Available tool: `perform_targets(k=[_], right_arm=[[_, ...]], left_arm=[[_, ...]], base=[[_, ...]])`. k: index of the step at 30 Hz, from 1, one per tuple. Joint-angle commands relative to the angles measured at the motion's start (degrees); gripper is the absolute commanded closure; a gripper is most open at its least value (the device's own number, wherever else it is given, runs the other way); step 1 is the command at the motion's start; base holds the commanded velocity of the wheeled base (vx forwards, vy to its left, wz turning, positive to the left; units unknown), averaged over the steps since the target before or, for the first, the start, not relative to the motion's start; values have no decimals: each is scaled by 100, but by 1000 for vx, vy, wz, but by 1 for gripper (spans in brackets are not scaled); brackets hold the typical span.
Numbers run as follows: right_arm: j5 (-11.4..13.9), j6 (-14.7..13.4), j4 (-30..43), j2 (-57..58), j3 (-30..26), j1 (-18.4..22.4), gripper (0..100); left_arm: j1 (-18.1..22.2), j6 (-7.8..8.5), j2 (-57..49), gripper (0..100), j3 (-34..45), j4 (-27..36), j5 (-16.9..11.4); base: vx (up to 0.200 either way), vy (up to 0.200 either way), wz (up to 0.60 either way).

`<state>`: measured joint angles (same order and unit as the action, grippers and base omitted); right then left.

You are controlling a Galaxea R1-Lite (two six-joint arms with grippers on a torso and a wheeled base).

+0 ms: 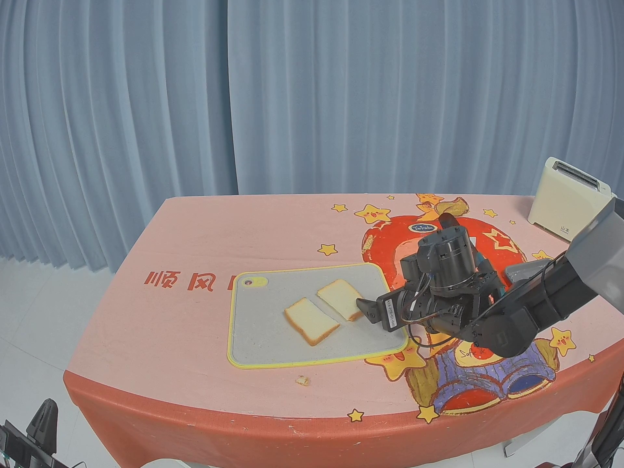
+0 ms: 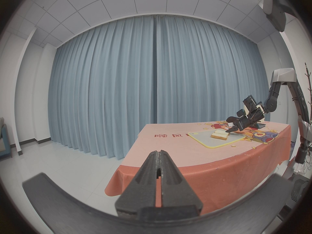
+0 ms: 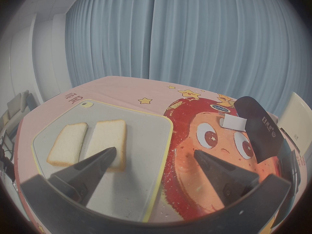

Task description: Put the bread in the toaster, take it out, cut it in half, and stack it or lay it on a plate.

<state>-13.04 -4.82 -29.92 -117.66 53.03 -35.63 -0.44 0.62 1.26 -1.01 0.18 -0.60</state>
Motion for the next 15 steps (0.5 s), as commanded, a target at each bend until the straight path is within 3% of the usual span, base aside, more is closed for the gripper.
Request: perform_targets(k=[1,15], right_arm=[[4,-2,3,-2,-3,-5,100],[21,-28,-5,51,-38,-58,100]], left_arm=[[0,-1,-3,100,92,-1,-2],[0,-1,-3,100,92,-1,-2]], base=[[0,0,0],[0,0,0]])
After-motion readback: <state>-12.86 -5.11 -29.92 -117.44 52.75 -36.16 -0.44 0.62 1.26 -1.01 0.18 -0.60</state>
